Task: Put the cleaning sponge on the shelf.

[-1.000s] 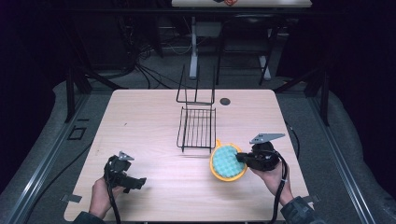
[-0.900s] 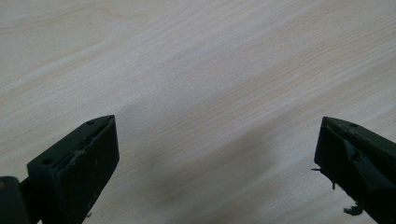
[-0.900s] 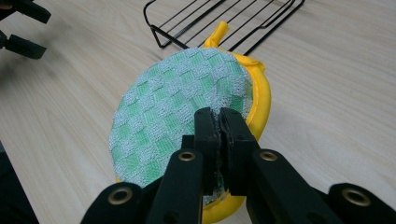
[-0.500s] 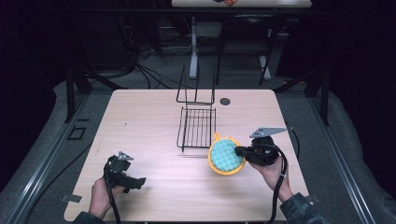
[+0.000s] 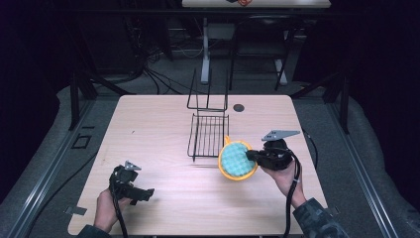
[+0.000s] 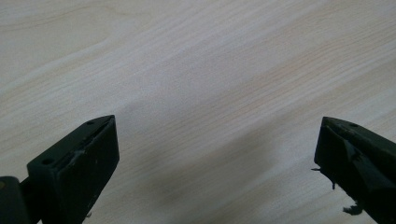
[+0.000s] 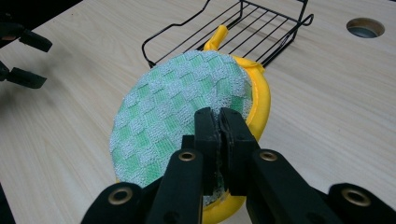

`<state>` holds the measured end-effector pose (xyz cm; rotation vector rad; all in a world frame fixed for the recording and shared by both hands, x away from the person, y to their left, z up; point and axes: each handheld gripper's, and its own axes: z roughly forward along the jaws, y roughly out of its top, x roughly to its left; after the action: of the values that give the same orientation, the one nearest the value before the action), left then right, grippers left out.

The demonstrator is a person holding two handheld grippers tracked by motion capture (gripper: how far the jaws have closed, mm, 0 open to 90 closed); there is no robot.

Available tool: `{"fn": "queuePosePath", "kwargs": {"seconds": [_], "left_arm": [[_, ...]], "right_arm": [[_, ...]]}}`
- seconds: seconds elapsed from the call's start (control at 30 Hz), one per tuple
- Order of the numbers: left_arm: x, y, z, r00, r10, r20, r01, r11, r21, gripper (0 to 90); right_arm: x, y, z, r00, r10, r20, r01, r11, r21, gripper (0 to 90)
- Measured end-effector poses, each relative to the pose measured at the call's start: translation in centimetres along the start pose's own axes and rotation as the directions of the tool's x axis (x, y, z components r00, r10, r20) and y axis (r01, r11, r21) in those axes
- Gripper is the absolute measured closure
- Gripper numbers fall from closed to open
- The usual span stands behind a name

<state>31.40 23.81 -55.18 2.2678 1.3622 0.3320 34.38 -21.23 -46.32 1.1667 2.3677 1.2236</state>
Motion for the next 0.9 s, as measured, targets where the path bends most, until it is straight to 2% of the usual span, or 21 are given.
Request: {"fn": "queuePosePath", "kwargs": {"seconds": [0.3, 0.9], "left_arm": [[0.0, 0.0, -0.1, 1.0, -0.001, -0.001, 0.001, 1.0, -0.008, 0.1], [0.0, 0.0, -0.1, 1.0, 0.002, 0.002, -0.002, 1.0, -0.007, 0.1]], "right_arm": [[0.0, 1.0, 1.0, 1.0, -0.008, 0.0, 0.008, 1.0, -0.005, 86.6], [-0.4, 3.0, 2.2, 0.9993, -0.022, 0.031, 0.022, 0.9998, -0.003, 86.6]]}}
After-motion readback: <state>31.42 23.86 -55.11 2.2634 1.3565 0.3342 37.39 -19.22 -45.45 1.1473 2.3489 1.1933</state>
